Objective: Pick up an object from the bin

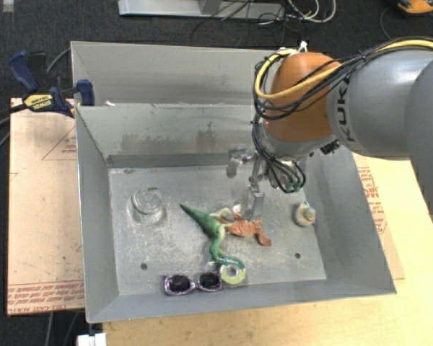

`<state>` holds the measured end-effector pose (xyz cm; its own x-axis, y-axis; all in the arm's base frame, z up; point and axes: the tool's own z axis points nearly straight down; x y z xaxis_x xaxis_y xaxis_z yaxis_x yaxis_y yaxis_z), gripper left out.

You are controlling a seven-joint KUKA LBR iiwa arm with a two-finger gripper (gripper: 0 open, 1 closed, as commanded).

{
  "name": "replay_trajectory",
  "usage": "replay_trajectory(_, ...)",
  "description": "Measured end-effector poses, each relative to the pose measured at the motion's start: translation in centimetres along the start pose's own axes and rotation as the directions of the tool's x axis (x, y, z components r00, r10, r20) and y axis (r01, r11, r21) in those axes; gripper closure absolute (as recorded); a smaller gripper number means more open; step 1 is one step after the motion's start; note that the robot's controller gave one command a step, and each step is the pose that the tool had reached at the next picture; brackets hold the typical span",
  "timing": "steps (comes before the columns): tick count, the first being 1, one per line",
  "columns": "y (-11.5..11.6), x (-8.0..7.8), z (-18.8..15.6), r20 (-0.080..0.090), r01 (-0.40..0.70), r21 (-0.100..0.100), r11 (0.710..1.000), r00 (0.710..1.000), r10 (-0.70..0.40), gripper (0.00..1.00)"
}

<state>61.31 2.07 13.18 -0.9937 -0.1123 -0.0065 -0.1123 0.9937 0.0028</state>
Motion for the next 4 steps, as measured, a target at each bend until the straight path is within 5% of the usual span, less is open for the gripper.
replay_trajectory(1, -0.2, 0.0, 0.0, -0.001, -0.001, 0.002, 1.000, 1.000, 0.001, 0.00)
replay_trajectory(2, 3.1, 5.0, 6.4, 0.000, -0.086, -0.002, 0.996, 0.996, 0.086, 0.00)
replay_trajectory(3, -1.1, 4.5, 5.2, 0.002, -0.220, 0.002, 0.975, 0.975, 0.220, 1.00)
replay_trajectory(4, -1.1, 4.5, 5.2, 0.002, -0.220, 0.002, 0.976, 0.976, 0.220, 1.00)
